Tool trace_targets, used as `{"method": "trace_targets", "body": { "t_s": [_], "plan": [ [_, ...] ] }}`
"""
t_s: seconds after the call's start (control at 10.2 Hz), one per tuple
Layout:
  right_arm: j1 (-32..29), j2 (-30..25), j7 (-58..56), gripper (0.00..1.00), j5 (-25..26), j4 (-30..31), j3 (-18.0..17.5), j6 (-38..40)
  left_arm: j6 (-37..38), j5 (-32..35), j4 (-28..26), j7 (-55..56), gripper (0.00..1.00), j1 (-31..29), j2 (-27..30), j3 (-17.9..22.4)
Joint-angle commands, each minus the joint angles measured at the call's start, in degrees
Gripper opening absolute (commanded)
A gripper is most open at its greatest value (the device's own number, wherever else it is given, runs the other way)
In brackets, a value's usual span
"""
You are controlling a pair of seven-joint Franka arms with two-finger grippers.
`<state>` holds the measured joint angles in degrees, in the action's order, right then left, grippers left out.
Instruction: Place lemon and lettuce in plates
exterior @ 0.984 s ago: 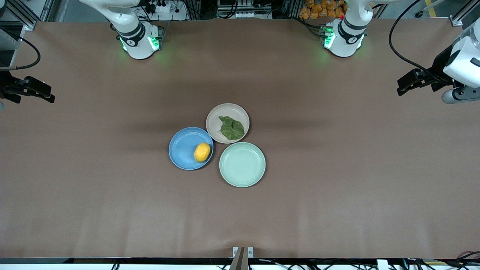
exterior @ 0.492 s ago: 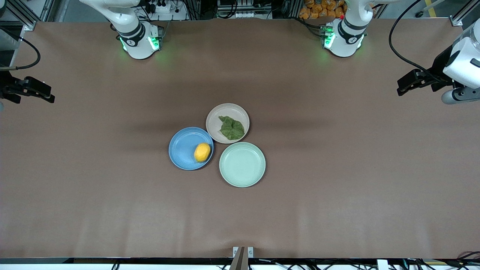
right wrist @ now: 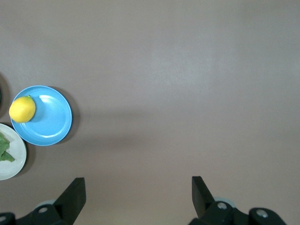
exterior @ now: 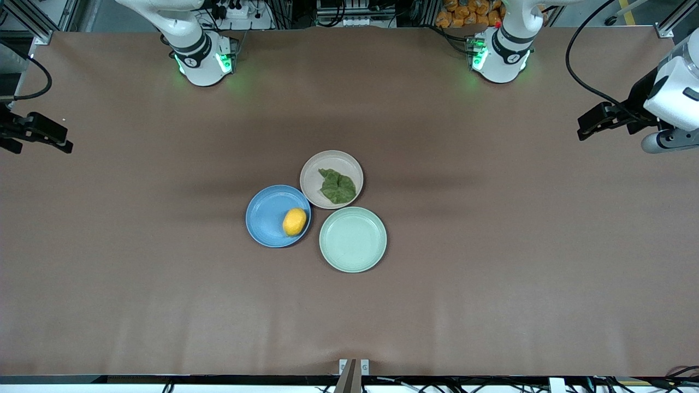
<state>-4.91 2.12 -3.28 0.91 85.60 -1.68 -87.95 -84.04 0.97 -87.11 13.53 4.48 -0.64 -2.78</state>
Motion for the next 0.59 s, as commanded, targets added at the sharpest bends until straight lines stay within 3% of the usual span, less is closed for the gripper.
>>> {"method": "trace_targets", "body": {
  "t_s": [0.0, 0.49],
  "plan": [
    [-1.15, 0.69, -0.33, 1.0, -1.08, -0.78, -0.69, -0.99, 0.9, -0.26, 0.54, -2.7, 1.0, -0.09, 0.11, 0.23],
    [-1.15, 0.6, 0.11, 1.0, -0.38, -1.05, -0.6, -1.26, 0.9, -0.17, 0.54, -5.0, 1.0, -0.26, 0.11, 0.41]
  ]
}}
